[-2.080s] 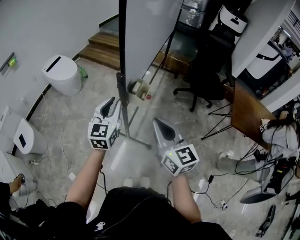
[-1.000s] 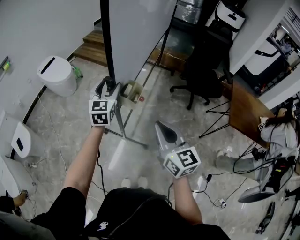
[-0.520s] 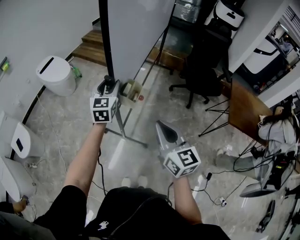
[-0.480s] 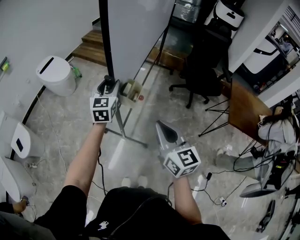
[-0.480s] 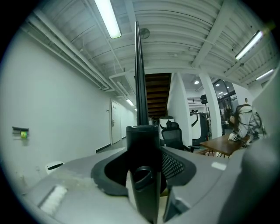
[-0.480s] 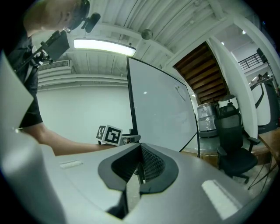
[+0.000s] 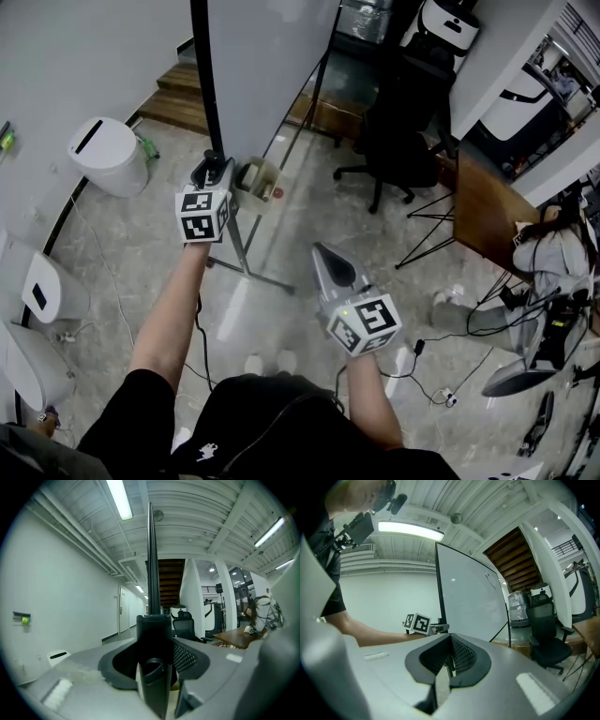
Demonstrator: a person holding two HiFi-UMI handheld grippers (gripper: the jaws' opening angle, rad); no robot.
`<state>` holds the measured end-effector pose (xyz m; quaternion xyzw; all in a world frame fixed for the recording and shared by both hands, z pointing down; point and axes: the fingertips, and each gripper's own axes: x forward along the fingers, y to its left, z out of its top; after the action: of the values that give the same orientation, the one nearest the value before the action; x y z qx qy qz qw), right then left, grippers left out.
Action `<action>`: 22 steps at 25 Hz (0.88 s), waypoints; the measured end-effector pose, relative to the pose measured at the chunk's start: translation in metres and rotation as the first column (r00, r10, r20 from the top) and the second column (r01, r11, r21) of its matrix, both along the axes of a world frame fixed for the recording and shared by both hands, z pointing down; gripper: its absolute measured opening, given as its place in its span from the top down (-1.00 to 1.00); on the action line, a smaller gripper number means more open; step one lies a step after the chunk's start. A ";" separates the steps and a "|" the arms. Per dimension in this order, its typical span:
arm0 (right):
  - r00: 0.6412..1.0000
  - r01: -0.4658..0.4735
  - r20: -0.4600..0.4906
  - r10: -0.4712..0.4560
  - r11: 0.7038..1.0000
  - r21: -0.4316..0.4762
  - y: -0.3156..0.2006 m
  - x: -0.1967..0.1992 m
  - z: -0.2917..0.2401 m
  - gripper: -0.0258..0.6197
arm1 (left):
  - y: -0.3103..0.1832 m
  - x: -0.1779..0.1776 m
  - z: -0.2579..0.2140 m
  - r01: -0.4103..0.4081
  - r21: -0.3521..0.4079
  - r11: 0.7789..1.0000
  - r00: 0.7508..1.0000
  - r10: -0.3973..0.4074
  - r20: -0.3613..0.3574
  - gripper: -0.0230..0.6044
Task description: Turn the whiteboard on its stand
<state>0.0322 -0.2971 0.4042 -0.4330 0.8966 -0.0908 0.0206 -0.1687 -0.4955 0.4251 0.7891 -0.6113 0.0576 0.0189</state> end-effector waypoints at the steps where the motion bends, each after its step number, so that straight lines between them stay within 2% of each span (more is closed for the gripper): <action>1: 1.000 -0.001 0.001 0.001 1.000 0.000 0.002 -0.001 0.000 0.89 | 0.000 -0.001 0.001 0.002 -0.002 1.000 1.000 -0.002 -0.001 0.30; 22: 1.000 -0.028 0.000 0.028 1.000 0.007 0.018 0.010 -0.002 0.89 | 0.014 0.000 0.002 0.009 -0.027 1.000 1.000 -0.010 -0.025 0.31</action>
<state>0.0422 -0.2788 0.4025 -0.4456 0.8906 -0.0874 0.0230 -0.1687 -0.4815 0.4271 0.7865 -0.6139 0.0561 0.0375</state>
